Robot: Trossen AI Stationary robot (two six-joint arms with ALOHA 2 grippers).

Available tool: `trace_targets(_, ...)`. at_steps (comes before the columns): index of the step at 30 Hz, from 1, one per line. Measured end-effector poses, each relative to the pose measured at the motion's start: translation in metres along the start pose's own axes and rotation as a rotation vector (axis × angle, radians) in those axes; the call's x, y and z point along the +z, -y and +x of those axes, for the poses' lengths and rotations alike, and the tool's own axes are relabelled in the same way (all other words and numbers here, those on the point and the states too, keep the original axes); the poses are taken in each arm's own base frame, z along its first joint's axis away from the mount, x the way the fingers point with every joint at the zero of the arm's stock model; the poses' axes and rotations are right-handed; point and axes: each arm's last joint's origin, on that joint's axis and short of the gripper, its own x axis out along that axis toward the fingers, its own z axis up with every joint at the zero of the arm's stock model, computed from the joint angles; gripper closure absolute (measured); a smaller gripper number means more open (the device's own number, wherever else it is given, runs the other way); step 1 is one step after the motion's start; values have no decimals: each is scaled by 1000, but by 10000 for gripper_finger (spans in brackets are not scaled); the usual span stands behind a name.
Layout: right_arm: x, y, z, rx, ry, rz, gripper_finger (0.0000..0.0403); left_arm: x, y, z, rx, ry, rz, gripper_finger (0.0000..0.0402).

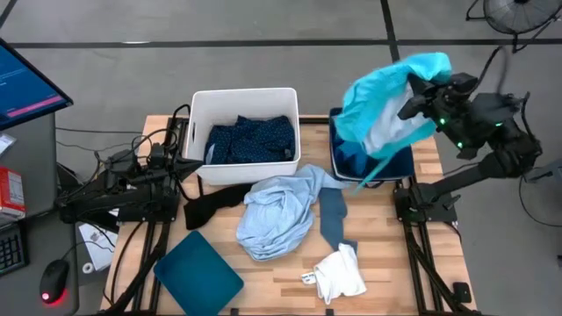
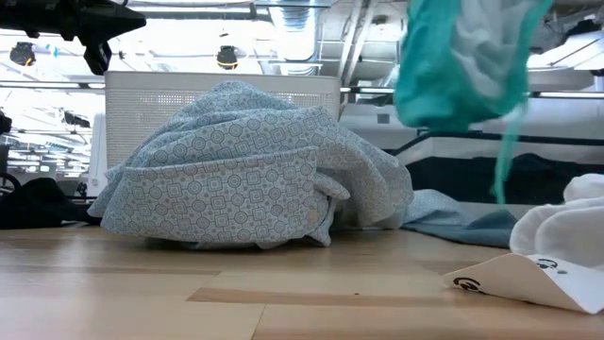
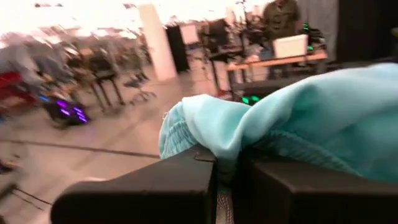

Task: Pick & Place Cloths
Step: Put the light blue shorts into the dark blue laundry organizer

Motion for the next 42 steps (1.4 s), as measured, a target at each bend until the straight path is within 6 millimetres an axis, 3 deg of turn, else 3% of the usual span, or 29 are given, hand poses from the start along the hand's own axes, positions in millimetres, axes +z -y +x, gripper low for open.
trace_targets(8, -54, 45, 4, -284, -239, -29, 400, 0, 0, 0, 0, 0, 0, 401)
trace_targets(17, -119, 33, 29, -300, -351, -18, 401, 0, 0, 0, 0, 0, 0, 401)
trace_targets(28, -196, 18, 79, -325, -521, -74, 399, -2, -1, 6, 19, -37, -15, 401)
trace_targets(33, -232, 33, 106, -355, -697, -69, 399, -4, -1, 10, 29, -63, -14, 401)
trace_targets(39, -278, 48, 145, -167, -964, 45, 397, -4, -1, 11, 29, -62, -14, 401)
trace_targets(42, -293, 52, 157, -179, -1026, 67, 397, -4, -1, 11, 29, -62, -10, 401)
